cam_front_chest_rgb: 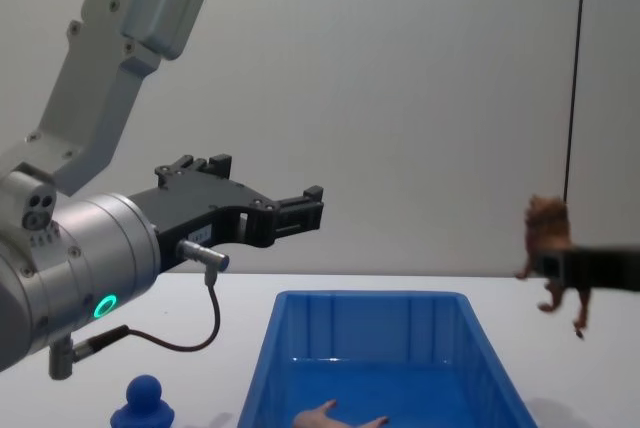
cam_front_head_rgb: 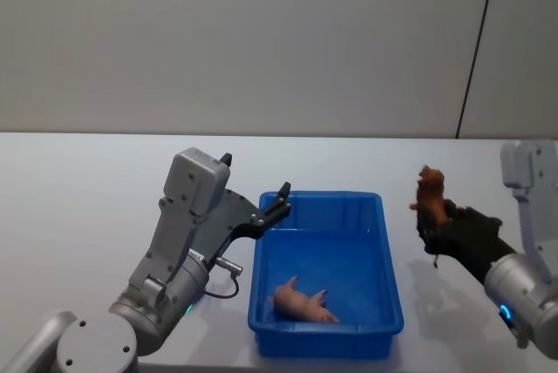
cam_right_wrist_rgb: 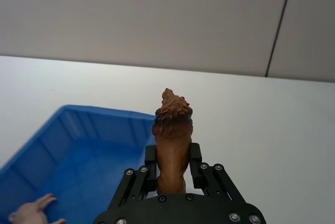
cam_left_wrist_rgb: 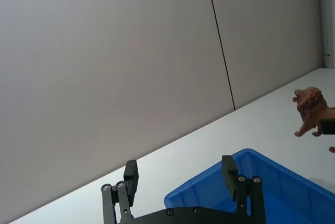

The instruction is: Pick up the two dolls from the table and place them into the box.

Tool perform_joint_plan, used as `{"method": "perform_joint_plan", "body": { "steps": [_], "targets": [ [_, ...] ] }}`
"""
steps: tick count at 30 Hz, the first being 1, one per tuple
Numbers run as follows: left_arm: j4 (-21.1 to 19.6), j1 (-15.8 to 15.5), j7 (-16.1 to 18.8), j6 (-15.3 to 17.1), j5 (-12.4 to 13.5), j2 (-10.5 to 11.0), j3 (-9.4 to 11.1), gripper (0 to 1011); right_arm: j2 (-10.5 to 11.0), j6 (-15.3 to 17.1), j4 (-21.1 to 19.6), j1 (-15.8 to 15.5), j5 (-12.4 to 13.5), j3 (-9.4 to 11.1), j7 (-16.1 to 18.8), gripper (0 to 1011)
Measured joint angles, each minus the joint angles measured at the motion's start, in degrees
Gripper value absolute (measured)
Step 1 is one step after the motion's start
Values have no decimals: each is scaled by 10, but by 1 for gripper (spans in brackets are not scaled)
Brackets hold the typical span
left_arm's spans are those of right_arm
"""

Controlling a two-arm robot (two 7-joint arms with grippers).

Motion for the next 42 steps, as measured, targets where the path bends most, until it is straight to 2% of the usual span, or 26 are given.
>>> {"method": "perform_joint_plan", "body": {
  "steps": [9, 14, 17, 18, 20, 21, 23, 24, 27, 35, 38, 42],
  "targets": [
    [0, 0, 0, 0, 0, 0, 0, 1001, -13, 31, -28, 11, 6, -13, 36, 356],
    [0, 0, 0, 0, 0, 0, 0, 1001, -21, 45, -30, 15, -3, -23, 46, 356],
    [0, 0, 0, 0, 0, 0, 0, 1001, -27, 49, -28, 18, -12, -30, 50, 392],
    [0, 0, 0, 0, 0, 0, 0, 1001, -29, 49, -25, 19, -17, -33, 52, 455],
    [0, 0, 0, 0, 0, 0, 0, 1001, -31, 50, -23, 20, -21, -36, 53, 496],
    [0, 0, 0, 0, 0, 0, 0, 1001, -33, 50, -20, 21, -26, -38, 54, 555],
    [0, 0, 0, 0, 0, 0, 0, 1001, -35, 49, -18, 21, -29, -40, 55, 584],
    [0, 0, 0, 0, 0, 0, 0, 1001, -36, 48, -15, 22, -32, -42, 56, 653],
    [0, 0, 0, 0, 0, 0, 0, 1001, -38, 44, -12, 22, -38, -44, 58, 712],
    [0, 0, 0, 0, 0, 0, 0, 1001, -33, 19, -9, 22, -41, -41, 61, 958],
    [0, 0, 0, 0, 0, 0, 0, 1001, -29, 10, -9, 21, -39, -36, 62, 1000],
    [0, 0, 0, 0, 0, 0, 0, 1001, -19, -4, -7, 20, -34, -27, 66, 1001]
  ]
}}
